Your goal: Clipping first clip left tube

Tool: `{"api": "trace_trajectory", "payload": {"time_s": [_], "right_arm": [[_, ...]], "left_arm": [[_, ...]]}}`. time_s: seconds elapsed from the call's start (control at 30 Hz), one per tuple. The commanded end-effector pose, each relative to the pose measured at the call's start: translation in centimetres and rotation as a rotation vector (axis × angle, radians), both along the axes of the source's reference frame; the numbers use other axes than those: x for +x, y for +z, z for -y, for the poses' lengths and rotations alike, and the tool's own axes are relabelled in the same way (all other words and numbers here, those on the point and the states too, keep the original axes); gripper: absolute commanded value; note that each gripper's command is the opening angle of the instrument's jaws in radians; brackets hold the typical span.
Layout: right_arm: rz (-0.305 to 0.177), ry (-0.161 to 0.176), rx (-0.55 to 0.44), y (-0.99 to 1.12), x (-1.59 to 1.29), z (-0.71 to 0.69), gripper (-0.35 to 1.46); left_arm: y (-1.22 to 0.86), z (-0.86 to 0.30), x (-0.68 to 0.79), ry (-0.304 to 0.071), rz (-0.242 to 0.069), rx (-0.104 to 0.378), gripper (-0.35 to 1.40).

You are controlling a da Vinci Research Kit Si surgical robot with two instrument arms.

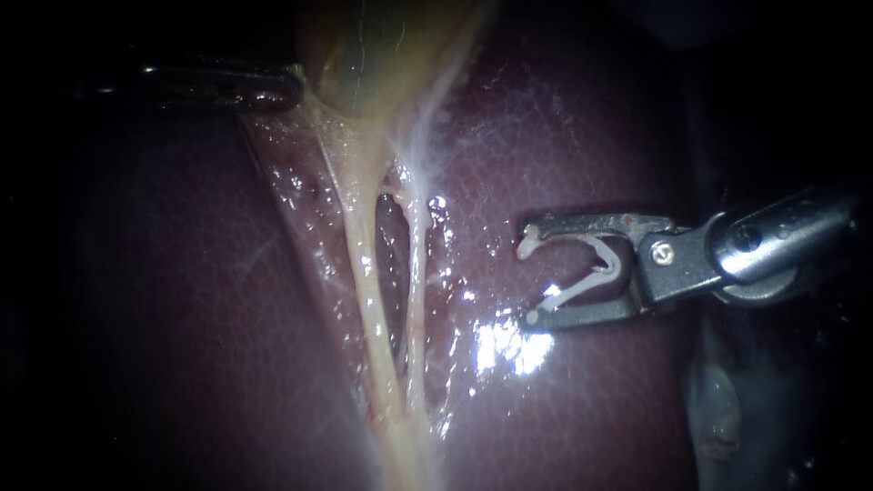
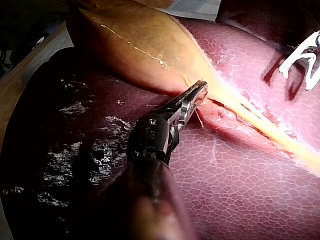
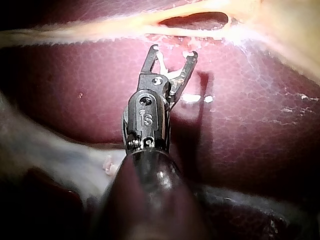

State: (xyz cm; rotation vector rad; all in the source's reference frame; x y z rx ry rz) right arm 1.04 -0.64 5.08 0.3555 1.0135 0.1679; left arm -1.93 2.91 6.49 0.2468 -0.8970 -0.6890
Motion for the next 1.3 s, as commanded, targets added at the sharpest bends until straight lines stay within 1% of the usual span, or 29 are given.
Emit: {"api": "trace_trajectory", "payload": {"time_s": [0.03,0.2,0.33,0.53,0.73,0.87,1.07,1.27,1.3], "right_arm": [[-0.002,-0.002,0.001,0.0,0.0,0.0,0.5],[-0.02,-0.021,0.016,-0.05,0.06,0.03,0.5],[-0.046,-0.029,0.032,-0.11,0.14,0.06,0.5],[-0.084,-0.023,0.088,-0.19,0.29,0.11,0.5],[-0.102,-0.011,0.159,-0.2,0.46,0.17,0.5],[-0.108,-0.004,0.208,-0.13,0.59,0.25,0.5],[-0.103,0.007,0.247,0.03,0.75,0.38,0.49],[-0.096,0.019,0.283,0.2,0.82,0.46,0.49],[-0.097,0.016,0.289,0.24,0.84,0.48,0.49]], "left_arm": [[0.0,0.0,0.01,0.0,0.0,0.0,-0.35],[0.0,0.0,0.0,0.0,0.0,0.0,-0.35],[0.0,0.0,0.0,0.0,0.0,0.0,-0.35],[0.0,0.0,0.0,0.0,0.0,0.0,-0.35],[0.0,0.0,0.0,0.0,0.0,0.0,-0.35],[0.0,0.0,0.0,0.0,0.0,0.0,-0.35],[0.0,0.0,-0.01,0.0,0.0,0.0,-0.35],[0.0,0.0,-0.01,0.002,0.001,0.001,-0.35],[0.0,0.0,-0.01,0.002,0.001,0.001,-0.35]]}}
